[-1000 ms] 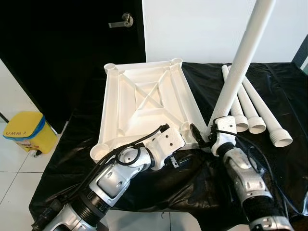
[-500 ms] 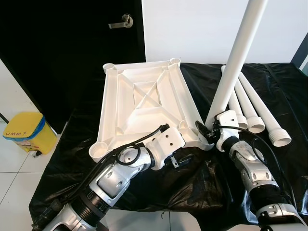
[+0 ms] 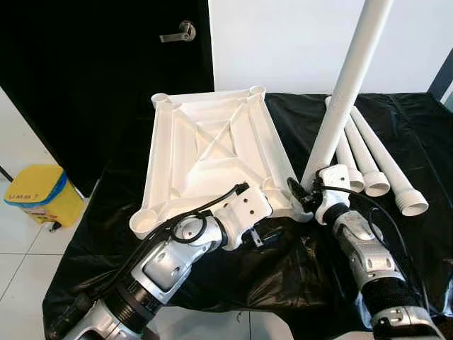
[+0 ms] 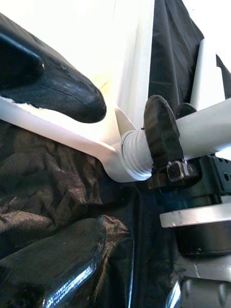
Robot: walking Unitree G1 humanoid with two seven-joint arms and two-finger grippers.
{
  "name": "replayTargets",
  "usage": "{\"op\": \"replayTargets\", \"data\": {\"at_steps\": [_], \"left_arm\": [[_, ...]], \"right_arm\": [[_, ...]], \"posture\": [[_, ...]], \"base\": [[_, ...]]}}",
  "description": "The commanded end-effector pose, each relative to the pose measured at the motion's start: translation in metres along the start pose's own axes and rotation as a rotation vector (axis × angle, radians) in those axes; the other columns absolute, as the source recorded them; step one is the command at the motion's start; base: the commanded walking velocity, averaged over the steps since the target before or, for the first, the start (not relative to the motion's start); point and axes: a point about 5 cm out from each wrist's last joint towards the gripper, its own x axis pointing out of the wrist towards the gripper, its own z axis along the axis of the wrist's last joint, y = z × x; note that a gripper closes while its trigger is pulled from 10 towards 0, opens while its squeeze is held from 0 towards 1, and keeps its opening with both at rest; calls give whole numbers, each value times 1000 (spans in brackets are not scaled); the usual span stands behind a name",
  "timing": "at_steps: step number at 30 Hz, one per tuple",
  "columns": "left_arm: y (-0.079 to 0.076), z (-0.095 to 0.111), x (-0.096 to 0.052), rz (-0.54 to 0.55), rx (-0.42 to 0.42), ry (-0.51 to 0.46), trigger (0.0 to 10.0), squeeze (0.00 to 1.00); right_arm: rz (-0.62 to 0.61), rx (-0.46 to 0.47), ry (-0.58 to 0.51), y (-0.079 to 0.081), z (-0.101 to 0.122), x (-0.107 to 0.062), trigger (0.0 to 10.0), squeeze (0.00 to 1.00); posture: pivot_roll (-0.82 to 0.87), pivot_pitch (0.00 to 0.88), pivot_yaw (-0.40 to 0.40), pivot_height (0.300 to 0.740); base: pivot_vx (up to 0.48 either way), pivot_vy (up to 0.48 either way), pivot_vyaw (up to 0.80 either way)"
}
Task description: Building children table
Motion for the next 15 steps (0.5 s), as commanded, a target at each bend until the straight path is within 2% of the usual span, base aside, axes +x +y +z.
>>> {"op": "replayTargets", "data": {"at_steps": [1, 3, 6, 9, 11, 13, 15], "left_arm": [[-1, 0, -1, -109, -2, 4, 10000, 0], [4, -2, -4, -88, -1, 15, 10000, 0], [8, -4, -5, -76, -1, 20, 10000, 0], [17, -8, -10, -39, 2, 40, 10000, 0], [21, -9, -11, -24, 1, 46, 10000, 0], [21, -9, -11, -24, 1, 46, 10000, 0], [28, -11, -10, 11, -10, 65, 10000, 0]], "right_arm": [[-70, 29, 81, 3, -16, -5, 10000, 0], [-164, 43, 81, 4, -17, -7, 10000, 0], [-216, 45, 87, 5, -18, -9, 10000, 0], [-370, 72, 100, 11, -20, -14, 10000, 0], [-427, 86, 103, 16, -21, -15, 10000, 0], [-427, 86, 103, 16, -21, -15, 10000, 0], [-443, 102, 91, 24, -17, -13, 10000, 0]], "posture": [[-213, 19, 28, 740], [-209, 22, 28, 740], [-209, 23, 29, 740], [-210, 24, 31, 740], [-210, 23, 32, 740], [-210, 23, 32, 740], [-213, 24, 37, 740]], "base": [[0, 0, 0], [0, 0, 0], [0, 0, 0], [0, 0, 0], [0, 0, 0], [0, 0, 0], [0, 0, 0]]}}
